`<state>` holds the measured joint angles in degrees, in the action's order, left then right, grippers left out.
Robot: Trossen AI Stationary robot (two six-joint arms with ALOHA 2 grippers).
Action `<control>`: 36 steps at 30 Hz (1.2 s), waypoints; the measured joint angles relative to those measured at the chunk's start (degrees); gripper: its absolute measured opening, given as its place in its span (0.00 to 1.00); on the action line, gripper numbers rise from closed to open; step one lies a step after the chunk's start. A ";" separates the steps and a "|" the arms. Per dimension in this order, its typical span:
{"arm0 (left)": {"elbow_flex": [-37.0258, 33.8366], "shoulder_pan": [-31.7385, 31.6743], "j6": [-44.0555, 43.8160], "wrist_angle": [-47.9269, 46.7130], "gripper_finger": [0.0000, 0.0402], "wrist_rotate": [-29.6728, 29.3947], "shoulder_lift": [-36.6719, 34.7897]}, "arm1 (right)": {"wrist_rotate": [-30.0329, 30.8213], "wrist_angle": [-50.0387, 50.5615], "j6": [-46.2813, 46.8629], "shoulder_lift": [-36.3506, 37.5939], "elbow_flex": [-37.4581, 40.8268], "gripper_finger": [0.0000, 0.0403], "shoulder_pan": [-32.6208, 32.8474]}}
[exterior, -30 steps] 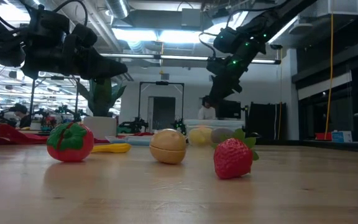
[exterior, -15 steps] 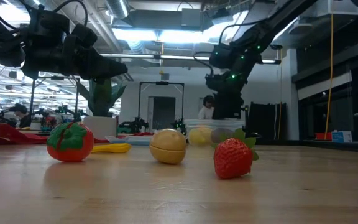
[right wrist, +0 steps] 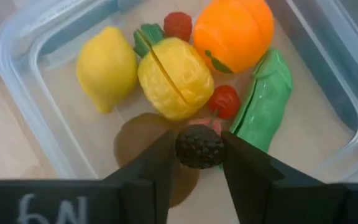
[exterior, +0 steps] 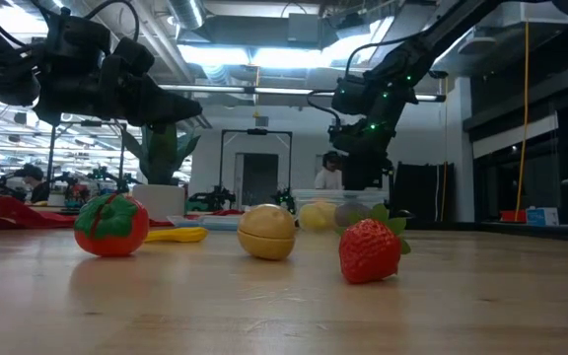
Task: Pick and placing Produce into tupperware
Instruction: Put the blackberry into the transparent bin, then put the right strawberry into the transparent bin
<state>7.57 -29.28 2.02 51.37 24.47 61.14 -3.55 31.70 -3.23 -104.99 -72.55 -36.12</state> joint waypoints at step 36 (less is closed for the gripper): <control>0.00 1.65 -1.92 0.67 0.20 0.11 -0.04 | -5.82 -34.40 -3.38 28.65 27.48 0.47 17.83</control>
<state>7.57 -27.63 0.10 52.04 24.58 61.10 -9.37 -2.70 -6.61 -76.34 -45.08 -18.28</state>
